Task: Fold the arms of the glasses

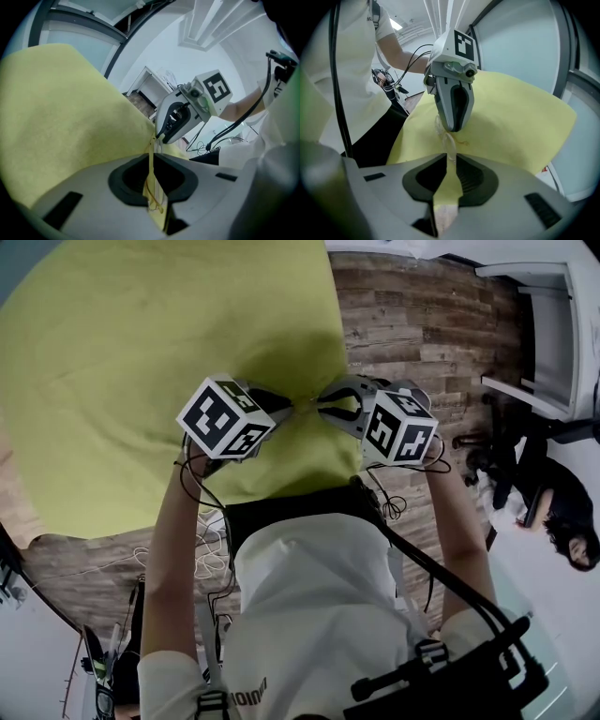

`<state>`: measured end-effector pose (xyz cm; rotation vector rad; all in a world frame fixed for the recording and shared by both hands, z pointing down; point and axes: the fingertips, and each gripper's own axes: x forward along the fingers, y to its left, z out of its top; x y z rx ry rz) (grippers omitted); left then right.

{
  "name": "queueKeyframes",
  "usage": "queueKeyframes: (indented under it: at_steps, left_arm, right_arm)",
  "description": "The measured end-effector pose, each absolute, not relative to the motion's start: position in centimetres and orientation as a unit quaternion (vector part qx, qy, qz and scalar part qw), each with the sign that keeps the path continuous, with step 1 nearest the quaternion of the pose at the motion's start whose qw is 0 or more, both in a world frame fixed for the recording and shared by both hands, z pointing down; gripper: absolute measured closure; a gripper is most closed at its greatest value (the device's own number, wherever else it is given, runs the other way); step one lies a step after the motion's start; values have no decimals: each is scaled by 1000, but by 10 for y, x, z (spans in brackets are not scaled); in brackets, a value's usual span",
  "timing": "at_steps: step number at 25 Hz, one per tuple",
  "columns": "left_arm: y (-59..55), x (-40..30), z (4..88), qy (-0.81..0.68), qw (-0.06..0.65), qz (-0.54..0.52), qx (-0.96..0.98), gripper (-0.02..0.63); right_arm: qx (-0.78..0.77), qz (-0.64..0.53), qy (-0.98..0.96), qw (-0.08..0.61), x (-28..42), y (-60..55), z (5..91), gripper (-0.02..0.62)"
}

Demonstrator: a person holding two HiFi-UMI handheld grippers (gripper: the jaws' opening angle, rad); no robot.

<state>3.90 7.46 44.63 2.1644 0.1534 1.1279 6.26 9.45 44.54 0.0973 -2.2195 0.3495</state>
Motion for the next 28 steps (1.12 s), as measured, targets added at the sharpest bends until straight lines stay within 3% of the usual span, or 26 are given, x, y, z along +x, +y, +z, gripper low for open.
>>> queueKeyframes:
  at_steps: [2, 6, 9, 12, 18, 28]
  left_arm:
    - [70, 38, 442, 46, 341, 422, 839, 565]
    - [63, 35, 427, 6, 342, 387, 856, 565]
    - [48, 29, 416, -32, 334, 354, 873, 565]
    - [37, 19, 407, -73, 311, 333, 887, 566]
    - [27, 5, 388, -160, 245, 300, 908, 589]
    - [14, -17, 361, -270, 248, 227, 902, 592]
  right_arm:
    - [34, 157, -891, 424, 64, 98, 443, 461]
    - [58, 162, -896, 410, 73, 99, 435, 454]
    - [95, 157, -901, 393, 79, 87, 421, 464]
    - [146, 152, -906, 367, 84, 75, 406, 545]
    - [226, 139, -906, 330, 91, 57, 384, 566]
    - [312, 108, -899, 287, 88, 32, 354, 577]
